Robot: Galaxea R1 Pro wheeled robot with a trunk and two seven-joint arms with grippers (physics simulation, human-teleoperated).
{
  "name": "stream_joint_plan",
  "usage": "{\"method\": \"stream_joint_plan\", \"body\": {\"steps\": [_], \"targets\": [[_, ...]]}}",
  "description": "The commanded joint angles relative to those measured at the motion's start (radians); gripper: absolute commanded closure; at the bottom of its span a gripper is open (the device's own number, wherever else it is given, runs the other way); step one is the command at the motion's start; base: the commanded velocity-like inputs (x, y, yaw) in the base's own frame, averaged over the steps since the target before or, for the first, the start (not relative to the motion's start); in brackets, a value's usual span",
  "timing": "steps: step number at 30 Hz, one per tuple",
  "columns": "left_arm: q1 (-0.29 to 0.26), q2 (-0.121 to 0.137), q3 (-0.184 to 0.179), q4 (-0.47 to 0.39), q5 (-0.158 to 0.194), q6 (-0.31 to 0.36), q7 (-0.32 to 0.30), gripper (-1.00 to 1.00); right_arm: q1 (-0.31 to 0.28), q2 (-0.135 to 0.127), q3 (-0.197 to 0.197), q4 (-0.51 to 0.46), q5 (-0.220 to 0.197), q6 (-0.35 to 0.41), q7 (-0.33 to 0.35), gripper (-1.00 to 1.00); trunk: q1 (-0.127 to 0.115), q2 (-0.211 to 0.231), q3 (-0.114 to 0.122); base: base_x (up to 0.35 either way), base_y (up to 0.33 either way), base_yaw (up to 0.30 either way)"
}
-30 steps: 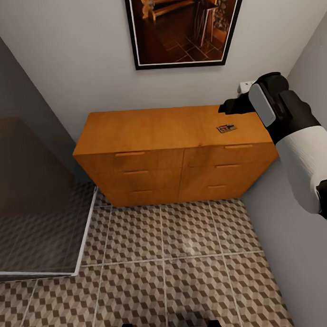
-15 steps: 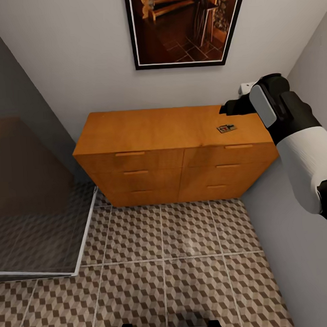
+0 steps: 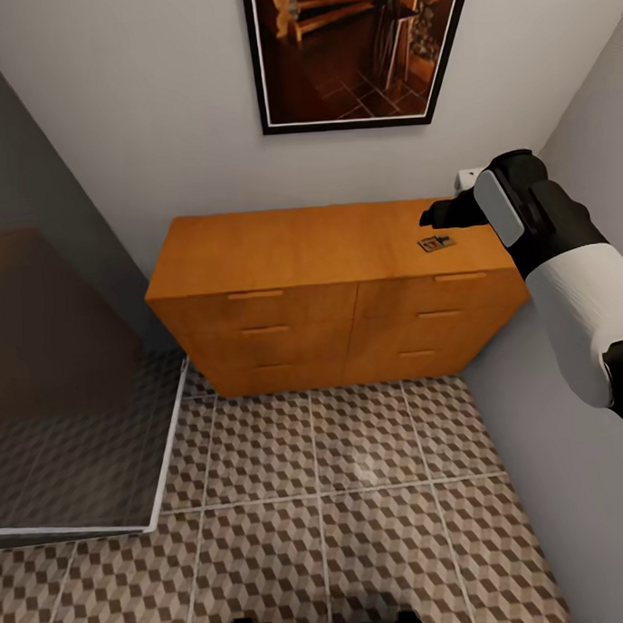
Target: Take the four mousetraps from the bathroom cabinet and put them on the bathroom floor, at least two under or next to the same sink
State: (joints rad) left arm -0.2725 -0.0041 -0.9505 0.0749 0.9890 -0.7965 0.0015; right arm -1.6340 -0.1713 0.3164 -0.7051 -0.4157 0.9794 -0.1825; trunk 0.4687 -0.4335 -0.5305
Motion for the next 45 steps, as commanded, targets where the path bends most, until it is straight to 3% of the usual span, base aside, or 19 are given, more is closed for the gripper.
{"method": "stream_joint_plan", "body": {"steps": [1, 11, 20, 45], "targets": [[-0.001, 0.000, -0.005, 0.002, -0.001, -0.003, 0.003, 1.00, -0.001, -0.001, 0.006, 0.000, -0.011, 0.002, -0.009, -1.00, 0.001, -0.001, -0.001, 0.000, 0.275, -0.192], [-0.001, 0.000, -0.005, 0.002, -0.001, -0.003, 0.003, 1.00, -0.001, -0.004, 0.005, -0.001, -0.010, 0.002, -0.009, -1.00, 0.001, -0.001, 0.009, 0.000, 0.173, -0.231], [-0.001, 0.000, -0.007, 0.002, -0.001, -0.003, 0.002, 1.00, -0.001, -0.024, 0.004, -0.001, -0.011, 0.002, -0.009, -1.00, 0.001, -0.001, 0.017, 0.018, 0.039, -0.246], [-0.001, 0.000, -0.007, 0.002, -0.001, -0.003, 0.001, 1.00, -0.001, -0.025, 0.006, 0.001, -0.010, 0.001, -0.009, -1.00, 0.001, -0.001, 0.042, 0.188, 0.154, -0.250]]}}
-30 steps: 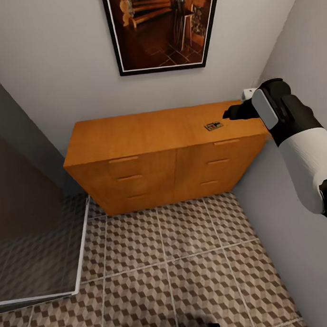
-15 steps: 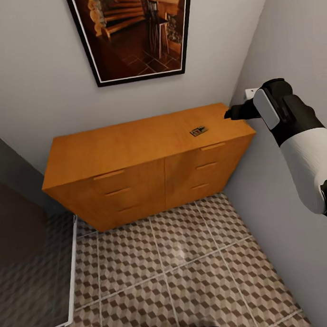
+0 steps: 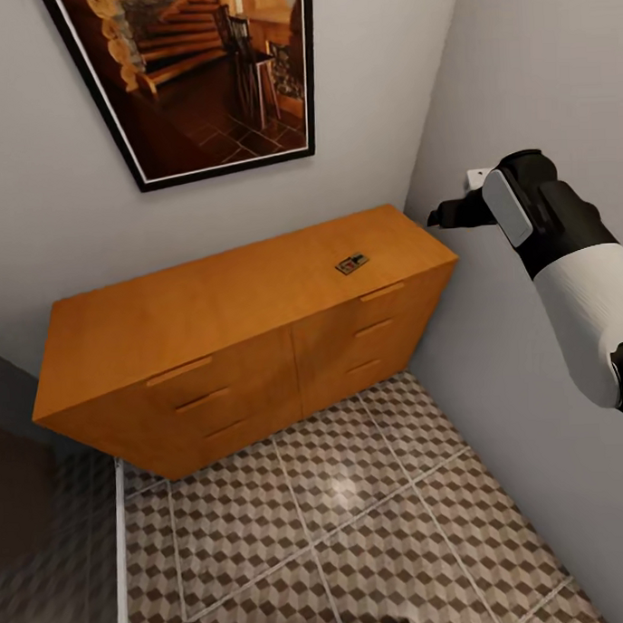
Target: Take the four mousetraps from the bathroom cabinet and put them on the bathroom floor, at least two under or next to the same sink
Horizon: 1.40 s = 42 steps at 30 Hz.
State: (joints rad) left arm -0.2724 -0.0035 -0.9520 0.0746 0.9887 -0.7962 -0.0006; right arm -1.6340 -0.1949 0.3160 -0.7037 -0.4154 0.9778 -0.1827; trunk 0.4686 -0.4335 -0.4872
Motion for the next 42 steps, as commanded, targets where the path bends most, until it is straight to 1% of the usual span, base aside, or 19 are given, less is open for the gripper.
{"method": "stream_joint_plan", "body": {"steps": [1, 5, 13, 17, 19, 22, 23, 25, 30, 33, 42], "targets": [[-0.001, -0.001, -0.005, 0.002, -0.001, -0.003, 0.003, 1.00, -0.001, -0.001, 0.006, 0.000, -0.010, 0.002, -0.009, -1.00, 0.001, -0.001, 0.000, 0.022, 0.017, -0.250], [-0.001, -0.001, -0.006, 0.002, -0.002, -0.003, 0.002, 1.00, -0.001, -0.001, 0.007, 0.018, -0.010, 0.002, -0.009, -1.00, 0.001, -0.001, 0.002, 0.008, 0.006, -0.141], [0.008, -0.002, -0.008, 0.002, -0.005, -0.003, 0.000, 1.00, -0.001, 0.004, 0.008, 0.057, -0.010, -0.005, -0.006, -1.00, 0.001, -0.001, 0.002, 0.001, 0.001, -0.020], [0.018, 0.000, -0.019, 0.002, -0.013, 0.011, 0.001, 1.00, -0.002, 0.010, 0.009, 0.062, -0.011, -0.027, -0.006, -1.00, 0.001, -0.001, 0.002, 0.000, 0.000, -0.002], [0.037, 0.008, -0.025, 0.002, -0.015, 0.036, 0.002, 1.00, -0.002, 0.014, 0.010, 0.063, -0.011, -0.034, -0.006, -1.00, 0.001, -0.001, 0.002, 0.000, 0.000, 0.000], [0.092, 0.035, -0.031, 0.002, -0.018, 0.103, 0.001, 1.00, -0.002, 0.023, 0.011, 0.065, -0.011, -0.040, -0.006, -1.00, 0.001, -0.001, 0.002, 0.000, 0.000, 0.000], [0.101, 0.039, -0.031, 0.002, -0.018, 0.110, 0.001, 1.00, -0.002, 0.025, 0.011, 0.065, -0.011, -0.041, -0.006, -1.00, 0.001, -0.001, 0.002, 0.000, 0.000, 0.000], [0.137, 0.055, -0.031, 0.002, -0.019, 0.127, 0.001, 1.00, -0.002, 0.032, 0.011, 0.068, -0.010, -0.042, -0.006, -1.00, 0.001, -0.001, 0.002, 0.000, 0.000, 0.000], [0.183, 0.082, -0.031, 0.002, -0.018, 0.137, 0.003, 1.00, -0.002, 0.036, 0.011, 0.080, -0.012, -0.046, -0.005, -1.00, 0.001, -0.001, 0.002, 0.000, 0.000, 0.000], [0.198, 0.090, -0.031, 0.002, -0.018, 0.139, 0.003, 1.00, -0.001, 0.037, 0.011, 0.083, -0.012, -0.046, -0.005, -1.00, 0.001, -0.001, 0.002, 0.000, 0.000, 0.000], [0.209, 0.094, -0.032, 0.002, -0.018, 0.142, 0.004, 1.00, 0.000, 0.037, 0.011, 0.084, -0.012, -0.047, -0.004, -1.00, 0.001, -0.001, 0.002, 0.000, 0.000, 0.000]]}}
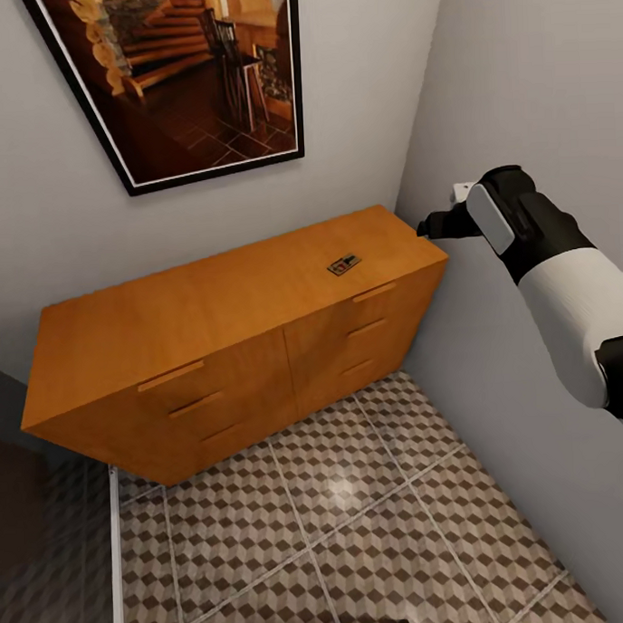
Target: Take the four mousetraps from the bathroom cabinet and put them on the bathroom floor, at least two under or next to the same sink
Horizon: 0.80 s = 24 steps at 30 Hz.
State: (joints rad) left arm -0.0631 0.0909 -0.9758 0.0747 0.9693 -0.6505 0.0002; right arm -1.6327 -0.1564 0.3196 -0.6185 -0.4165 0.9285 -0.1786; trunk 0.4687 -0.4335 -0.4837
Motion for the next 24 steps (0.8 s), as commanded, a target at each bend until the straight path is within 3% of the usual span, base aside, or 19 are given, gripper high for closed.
{"method": "stream_joint_plan", "body": {"steps": [1, 8, 24], "targets": [[0.000, 0.000, -0.008, 0.002, 0.001, -0.003, 0.002, 1.00, -0.001, -0.002, 0.007, -0.001, -0.010, 0.003, -0.009, -1.00, 0.000, -0.001, -0.001, 0.000, 0.000, 0.000], [0.000, -0.001, -0.009, 0.002, 0.000, -0.002, 0.001, 1.00, 0.000, -0.003, 0.007, 0.000, -0.010, 0.003, -0.010, -1.00, 0.000, -0.001, -0.001, 0.053, 0.035, 0.000], [0.000, -0.002, -0.009, 0.002, 0.000, 0.000, 0.000, 1.00, 0.002, -0.003, 0.007, 0.016, -0.008, 0.003, -0.011, -1.00, 0.000, -0.001, -0.001, 0.198, 0.128, 0.000]]}}
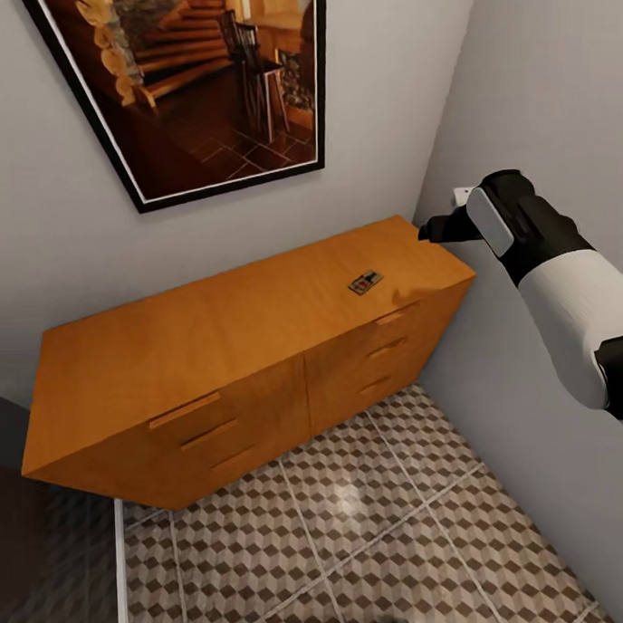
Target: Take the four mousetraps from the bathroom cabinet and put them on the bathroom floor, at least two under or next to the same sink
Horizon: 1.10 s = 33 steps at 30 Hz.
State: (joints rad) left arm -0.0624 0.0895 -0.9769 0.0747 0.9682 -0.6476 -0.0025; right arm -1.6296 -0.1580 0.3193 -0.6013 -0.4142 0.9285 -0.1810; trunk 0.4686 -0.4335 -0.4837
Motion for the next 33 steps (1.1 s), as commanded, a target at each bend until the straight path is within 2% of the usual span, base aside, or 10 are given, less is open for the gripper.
{"method": "stream_joint_plan", "body": {"steps": [1, 7, 12, 25, 28, 30, 33], "targets": [[-0.001, -0.001, -0.008, 0.002, 0.001, -0.003, 0.003, 1.00, -0.001, -0.002, 0.007, -0.001, -0.011, 0.003, -0.009, -1.00, 0.001, -0.001, -0.001, 0.046, 0.012, 0.000], [0.000, -0.006, -0.009, 0.002, 0.000, -0.003, 0.001, 1.00, 0.000, -0.002, 0.007, 0.000, -0.011, -0.004, -0.009, -1.00, 0.001, -0.001, -0.001, 0.015, 0.004, 0.000], [0.004, -0.008, -0.009, 0.002, 0.000, -0.003, 0.001, 1.00, 0.000, -0.001, 0.007, 0.001, -0.011, -0.042, -0.012, -1.00, 0.001, -0.001, -0.001, 0.002, 0.058, 0.000], [0.007, -0.008, -0.009, 0.002, 0.000, -0.003, -0.032, 1.00, 0.000, 0.010, 0.006, 0.025, -0.011, -0.098, -0.015, -1.00, 0.001, -0.001, -0.001, 0.000, 0.186, 0.000], [0.010, -0.008, -0.009, 0.002, 0.000, -0.003, -0.032, 1.00, 0.000, 0.011, 0.004, 0.091, -0.012, -0.164, -0.016, -1.00, 0.001, -0.001, -0.001, 0.000, 0.039, 0.000], [0.012, -0.008, -0.009, 0.002, 0.000, -0.003, -0.033, 1.00, 0.000, 0.010, 0.002, 0.140, -0.012, -0.234, -0.018, -1.00, 0.001, -0.001, -0.001, 0.000, 0.015, 0.000], [0.013, -0.008, -0.010, 0.002, 0.000, -0.003, -0.033, 1.00, 0.000, 0.009, 0.000, 0.186, -0.013, -0.290, -0.019, -1.00, 0.001, -0.001, -0.001, 0.000, 0.006, 0.000]]}}
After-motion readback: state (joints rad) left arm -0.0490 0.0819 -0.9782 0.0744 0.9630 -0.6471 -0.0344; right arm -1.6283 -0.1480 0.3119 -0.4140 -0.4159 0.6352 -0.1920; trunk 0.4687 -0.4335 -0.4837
